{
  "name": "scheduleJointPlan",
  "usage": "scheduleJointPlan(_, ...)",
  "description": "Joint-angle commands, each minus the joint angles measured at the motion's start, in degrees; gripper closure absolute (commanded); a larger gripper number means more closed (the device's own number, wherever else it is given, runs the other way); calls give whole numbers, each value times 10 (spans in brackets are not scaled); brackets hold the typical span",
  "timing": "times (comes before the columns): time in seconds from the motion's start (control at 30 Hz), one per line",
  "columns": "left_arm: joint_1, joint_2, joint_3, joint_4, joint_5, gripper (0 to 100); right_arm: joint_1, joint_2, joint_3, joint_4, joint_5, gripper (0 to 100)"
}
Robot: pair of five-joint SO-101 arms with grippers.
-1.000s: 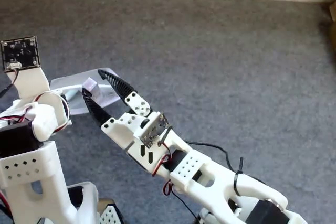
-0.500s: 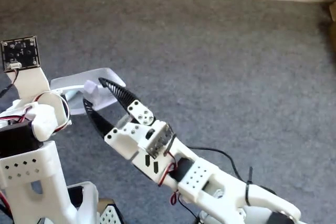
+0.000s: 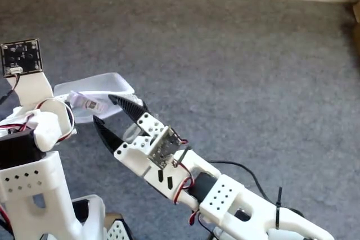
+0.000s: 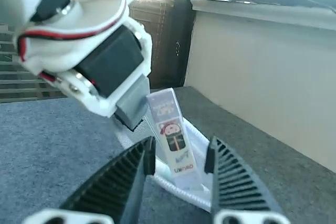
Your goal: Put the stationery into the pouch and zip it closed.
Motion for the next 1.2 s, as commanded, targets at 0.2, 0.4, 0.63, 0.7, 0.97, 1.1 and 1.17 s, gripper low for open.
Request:
scheduleJointPlan(0.2, 12, 0, -4, 0, -3, 993, -19, 11, -23, 7, -40, 993)
scheduleJointPlan(0.4, 12, 0, -4, 1, -3, 993, 35, 129, -111, 7, -99, 993)
scheduleJointPlan(0.63, 2, 0, -3, 1, -3, 993, 56, 156, -145, 7, -98, 993)
scheduleJointPlan(0.7, -12, 0, -3, -1, -3, 993, 64, 131, -139, 16, -98, 993)
scheduleJointPlan(0.97, -24, 0, -3, -2, -2, 993, 71, -3, -134, 225, -98, 992)
scheduleJointPlan(1.1, -24, 0, -3, -2, -2, 993, 72, -51, -134, 298, -97, 992)
scheduleJointPlan(1.17, -24, 0, -3, -2, -2, 993, 72, -64, -134, 335, -96, 992)
